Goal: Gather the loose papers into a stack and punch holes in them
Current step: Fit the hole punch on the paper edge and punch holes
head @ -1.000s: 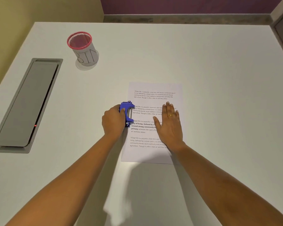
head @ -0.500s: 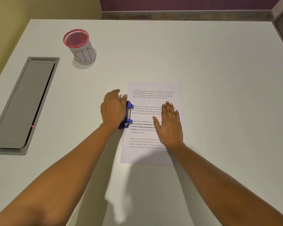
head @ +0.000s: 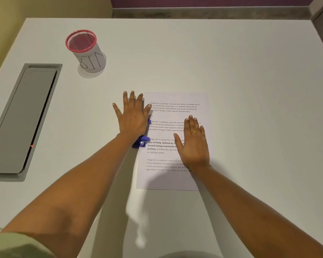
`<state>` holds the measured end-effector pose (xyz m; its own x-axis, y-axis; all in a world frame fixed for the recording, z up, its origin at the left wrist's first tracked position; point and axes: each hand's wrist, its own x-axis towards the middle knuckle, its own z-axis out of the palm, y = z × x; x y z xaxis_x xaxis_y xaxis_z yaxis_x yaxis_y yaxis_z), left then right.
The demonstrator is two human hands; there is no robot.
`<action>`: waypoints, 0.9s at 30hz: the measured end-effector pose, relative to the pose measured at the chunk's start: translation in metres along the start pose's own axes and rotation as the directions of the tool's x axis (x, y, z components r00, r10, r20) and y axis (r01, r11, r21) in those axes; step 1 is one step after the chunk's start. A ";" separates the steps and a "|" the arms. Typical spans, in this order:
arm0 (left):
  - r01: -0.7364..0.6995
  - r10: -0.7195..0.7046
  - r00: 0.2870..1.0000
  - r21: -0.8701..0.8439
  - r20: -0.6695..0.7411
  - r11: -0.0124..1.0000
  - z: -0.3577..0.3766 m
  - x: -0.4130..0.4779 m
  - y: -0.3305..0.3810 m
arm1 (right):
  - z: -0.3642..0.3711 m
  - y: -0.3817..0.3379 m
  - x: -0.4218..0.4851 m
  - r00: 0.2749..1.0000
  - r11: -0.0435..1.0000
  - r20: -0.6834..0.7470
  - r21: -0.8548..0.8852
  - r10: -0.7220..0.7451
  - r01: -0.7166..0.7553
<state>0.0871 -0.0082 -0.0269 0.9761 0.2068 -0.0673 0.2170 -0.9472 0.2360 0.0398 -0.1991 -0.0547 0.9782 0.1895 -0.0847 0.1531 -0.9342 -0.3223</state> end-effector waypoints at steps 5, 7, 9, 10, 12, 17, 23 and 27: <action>0.019 -0.018 0.999 -0.052 0.027 0.998 0.002 0.000 -0.002 | 0.000 0.000 -0.001 1.000 1.000 -0.012 0.007 0.002 -0.002; 0.019 -0.017 1.000 -0.069 0.022 0.997 0.003 0.000 -0.003 | 0.001 0.000 -0.001 1.000 1.000 -0.020 0.010 0.000 0.001; 0.015 -0.014 1.000 -0.077 0.017 0.997 0.004 0.000 -0.004 | 0.001 0.000 -0.001 1.000 1.000 -0.028 0.017 -0.003 0.004; 0.013 -0.012 1.000 -0.082 0.017 0.997 0.004 0.000 -0.004 | 0.002 0.000 -0.002 0.999 1.000 -0.033 0.020 -0.003 0.004; 0.011 -0.009 1.000 -0.095 0.020 0.995 0.004 0.001 -0.004 | 0.002 0.000 -0.002 0.999 1.000 -0.042 0.019 -0.002 0.003; 0.005 -0.002 1.000 -0.098 0.027 0.995 0.006 0.001 -0.006 | 0.003 0.000 -0.004 0.999 1.000 -0.054 0.013 -0.011 0.012; 0.003 0.001 1.000 -0.111 0.028 0.994 0.006 0.000 -0.006 | 0.003 0.000 -0.004 0.996 1.000 -0.084 0.008 -0.021 0.022; 0.021 -0.016 0.999 -0.157 0.030 0.987 0.006 -0.001 -0.007 | 0.004 -0.001 -0.006 0.990 1.000 -0.142 0.013 -0.026 0.028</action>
<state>0.0841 -0.0034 -0.0344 0.9715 0.2147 -0.1004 0.2369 -0.8926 0.3836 0.0337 -0.1981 -0.0574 0.9840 0.1686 0.0578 0.1782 -0.9246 -0.3366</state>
